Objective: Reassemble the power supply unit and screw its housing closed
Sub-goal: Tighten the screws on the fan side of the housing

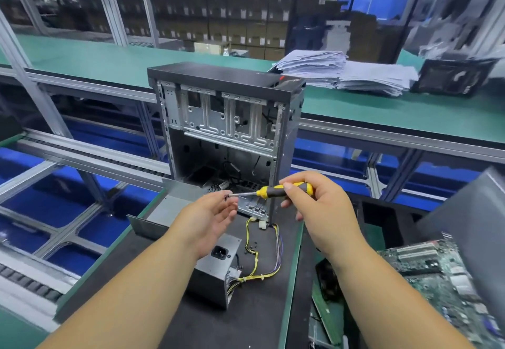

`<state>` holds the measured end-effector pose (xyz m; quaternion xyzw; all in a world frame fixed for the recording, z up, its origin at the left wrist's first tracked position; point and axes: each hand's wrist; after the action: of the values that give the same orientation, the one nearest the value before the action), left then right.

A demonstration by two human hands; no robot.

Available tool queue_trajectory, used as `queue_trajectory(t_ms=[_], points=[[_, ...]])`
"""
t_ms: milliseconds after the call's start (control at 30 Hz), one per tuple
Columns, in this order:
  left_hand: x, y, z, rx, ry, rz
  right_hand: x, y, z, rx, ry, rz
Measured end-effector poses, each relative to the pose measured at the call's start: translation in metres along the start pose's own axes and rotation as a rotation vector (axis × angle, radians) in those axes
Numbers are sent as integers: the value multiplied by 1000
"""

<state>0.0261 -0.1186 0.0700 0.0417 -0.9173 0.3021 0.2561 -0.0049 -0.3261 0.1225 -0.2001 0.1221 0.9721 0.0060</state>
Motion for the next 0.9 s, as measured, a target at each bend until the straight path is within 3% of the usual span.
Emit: queue_trajectory(t_ms=[333, 700, 900], points=[[26, -19, 10, -71, 49, 118, 28, 25, 12, -9, -7, -84], [38, -10, 18, -151, -94, 223, 49, 29, 19, -42, 30, -114], [44, -4, 21, -312, -141, 189, 56, 28, 22, -12, 26, -105]])
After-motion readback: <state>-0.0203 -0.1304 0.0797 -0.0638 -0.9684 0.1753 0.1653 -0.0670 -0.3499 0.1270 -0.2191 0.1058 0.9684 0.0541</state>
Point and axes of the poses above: each hand's wrist, its own x-axis away from the middle knuckle, its own y-axis out of the back of the hand, z = x × y, and after that the axes turned 9 degrees about y, right-handed
